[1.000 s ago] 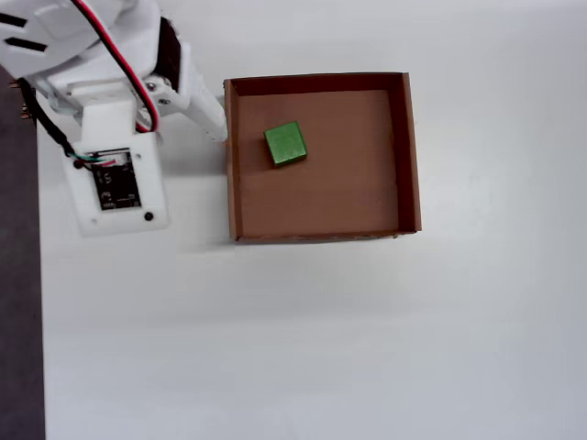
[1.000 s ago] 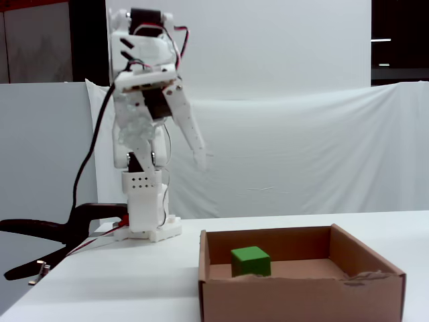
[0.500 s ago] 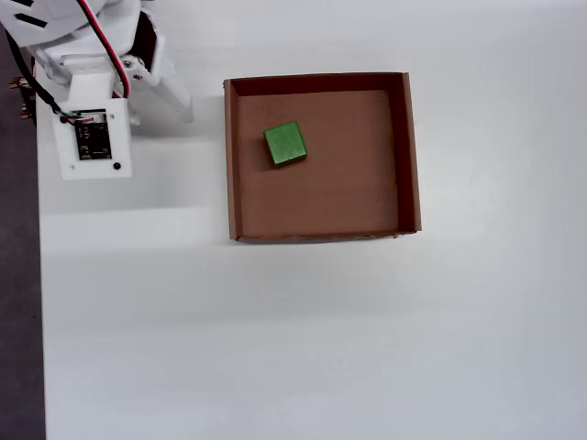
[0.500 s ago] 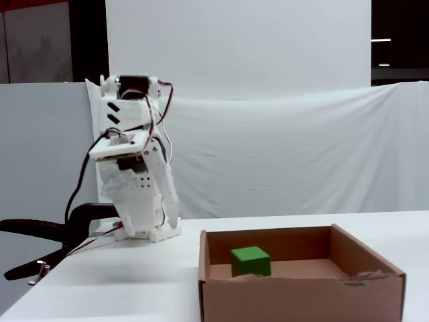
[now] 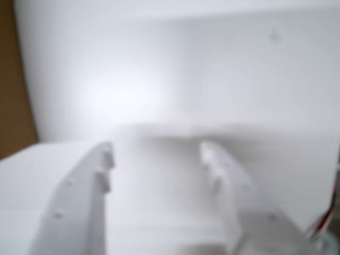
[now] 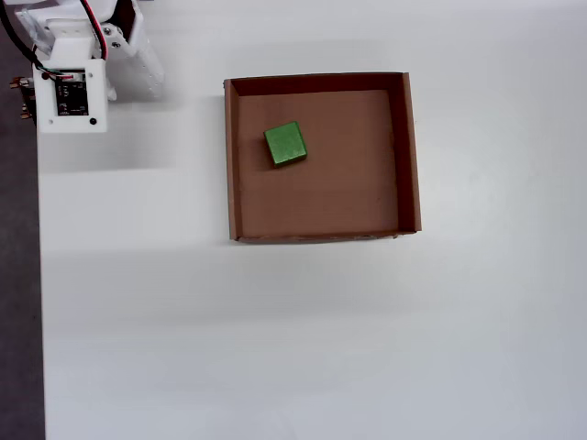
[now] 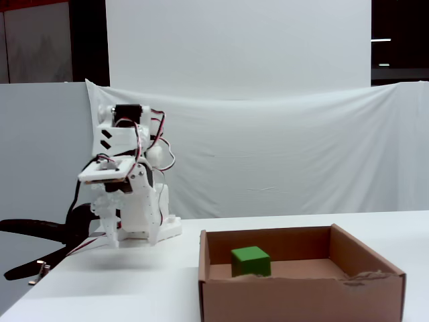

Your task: Grasp a green cube and put it in a box.

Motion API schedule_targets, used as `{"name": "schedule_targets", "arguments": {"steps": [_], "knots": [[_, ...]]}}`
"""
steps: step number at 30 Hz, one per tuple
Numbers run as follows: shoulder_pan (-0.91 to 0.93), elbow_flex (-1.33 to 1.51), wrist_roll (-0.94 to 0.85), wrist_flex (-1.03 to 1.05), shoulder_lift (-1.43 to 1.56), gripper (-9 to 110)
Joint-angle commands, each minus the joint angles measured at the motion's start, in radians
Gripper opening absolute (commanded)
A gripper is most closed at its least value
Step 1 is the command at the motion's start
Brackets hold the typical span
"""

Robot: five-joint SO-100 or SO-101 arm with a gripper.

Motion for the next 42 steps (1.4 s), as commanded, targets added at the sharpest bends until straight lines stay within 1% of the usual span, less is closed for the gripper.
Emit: {"name": "schedule_targets", "arguments": {"steps": [1,4,6,9,12,16,19,23,25,26,42], "knots": [[0.006,0.012,-0.017,0.032,0.072,22],[0.021,0.064,-0.037,0.098,0.195,22],[0.041,0.064,-0.077,0.126,0.196,22],[0.041,0.064,-0.083,0.152,0.196,22],[0.037,0.064,-0.109,0.233,0.196,21],[0.025,0.066,-0.107,0.236,0.196,20],[0.018,0.066,-0.091,0.252,0.196,22],[0.017,0.066,-0.077,0.252,0.196,20],[0.000,0.066,0.044,0.235,0.196,21],[-0.012,0.066,0.078,0.232,0.196,23],[-0.029,0.066,0.084,0.232,0.196,24]]}}
